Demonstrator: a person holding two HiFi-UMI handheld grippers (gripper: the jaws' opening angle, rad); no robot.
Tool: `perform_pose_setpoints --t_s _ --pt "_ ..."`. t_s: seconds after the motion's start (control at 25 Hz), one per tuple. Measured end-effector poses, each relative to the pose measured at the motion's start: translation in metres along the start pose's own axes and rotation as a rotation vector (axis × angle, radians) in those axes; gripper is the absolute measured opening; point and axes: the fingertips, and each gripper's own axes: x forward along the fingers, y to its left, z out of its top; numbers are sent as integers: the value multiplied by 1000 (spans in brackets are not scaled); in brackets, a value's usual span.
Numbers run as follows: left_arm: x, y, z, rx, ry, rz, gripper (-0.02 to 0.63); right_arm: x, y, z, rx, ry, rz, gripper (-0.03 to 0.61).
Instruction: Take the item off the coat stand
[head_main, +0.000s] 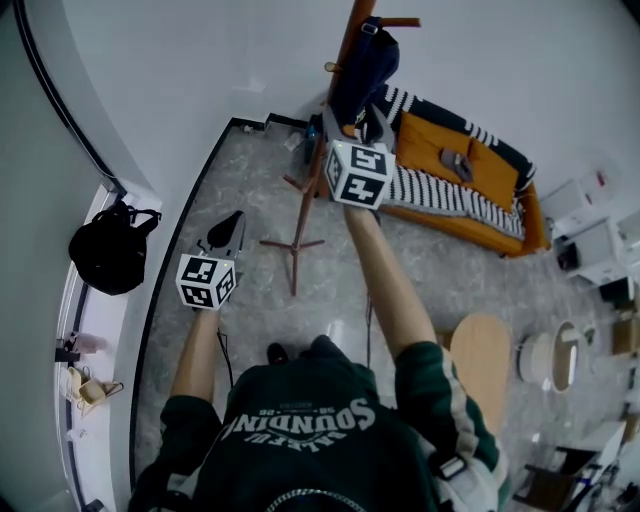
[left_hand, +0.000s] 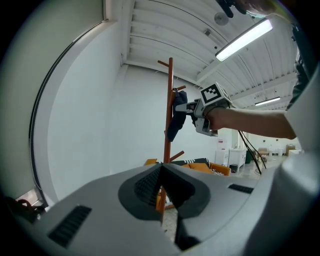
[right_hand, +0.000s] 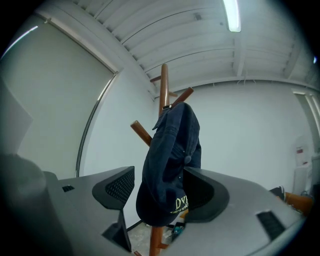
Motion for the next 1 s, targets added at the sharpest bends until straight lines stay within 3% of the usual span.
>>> perform_pose_setpoints --t_s 0.44,0.52,0.6,1.0 --pt "-2 5 -7 -7 13 3 2 26 0 -22 -14 118 -4 271" --pt "-1 4 -8 -7 17 -1 2 25 0 -23 -25 122 3 182" --pt "0 3 -8 -7 18 -4 2 21 1 -22 -46 120 12 151" --pt "4 -11 -5 6 7 -36 2 -1 2 -15 -181 104 57 106"
